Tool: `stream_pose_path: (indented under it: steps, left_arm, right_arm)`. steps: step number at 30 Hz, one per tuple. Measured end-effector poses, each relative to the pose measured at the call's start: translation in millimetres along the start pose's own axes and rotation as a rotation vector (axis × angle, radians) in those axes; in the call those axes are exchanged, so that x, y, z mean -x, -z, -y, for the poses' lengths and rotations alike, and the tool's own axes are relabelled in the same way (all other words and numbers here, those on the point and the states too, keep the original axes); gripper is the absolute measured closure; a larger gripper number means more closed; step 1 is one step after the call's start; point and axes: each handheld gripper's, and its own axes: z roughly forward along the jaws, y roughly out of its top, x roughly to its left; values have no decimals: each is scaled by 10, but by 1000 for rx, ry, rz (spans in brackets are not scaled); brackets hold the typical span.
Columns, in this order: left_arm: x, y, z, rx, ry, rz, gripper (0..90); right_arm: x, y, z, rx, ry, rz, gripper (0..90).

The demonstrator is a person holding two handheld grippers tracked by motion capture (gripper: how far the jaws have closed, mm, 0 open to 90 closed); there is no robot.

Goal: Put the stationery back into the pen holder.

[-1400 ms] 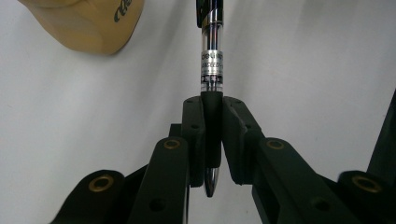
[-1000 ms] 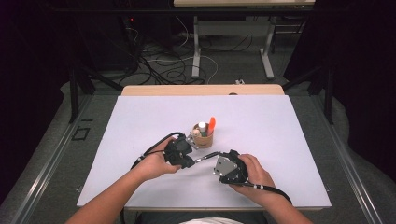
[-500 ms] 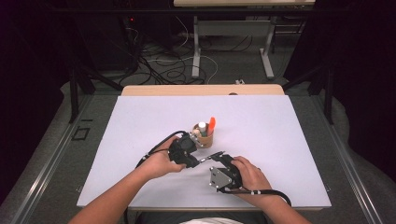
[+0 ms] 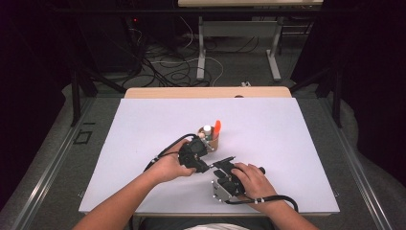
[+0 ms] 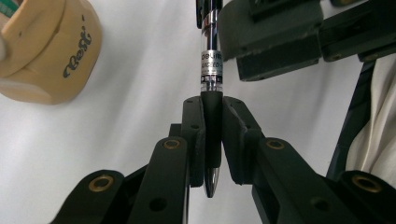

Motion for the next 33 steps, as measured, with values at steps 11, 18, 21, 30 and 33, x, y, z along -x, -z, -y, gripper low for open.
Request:
stream_pose_path:
  steps: [11, 18, 21, 30, 33]
  left_arm:
    - [44, -10, -93, -10, -4, 14, 795]
    - [69, -17, -129, -6, -9, 23, 795]
    - [81, -21, -137, 2, -5, 23, 795]
    - [82, -30, -150, -4, -10, 25, 795]
    - [83, -33, -150, -5, -9, 26, 795]
  right_arm:
    - [-11, -15, 1, -19, 108, 8, 721]
    - [-18, -22, -2, -27, 133, -1, 735]
    - [-18, -28, 1, -23, 140, 11, 740]
    - [-15, -24, 6, -24, 141, 13, 757]
    - [-13, -23, 5, -23, 144, 11, 765]
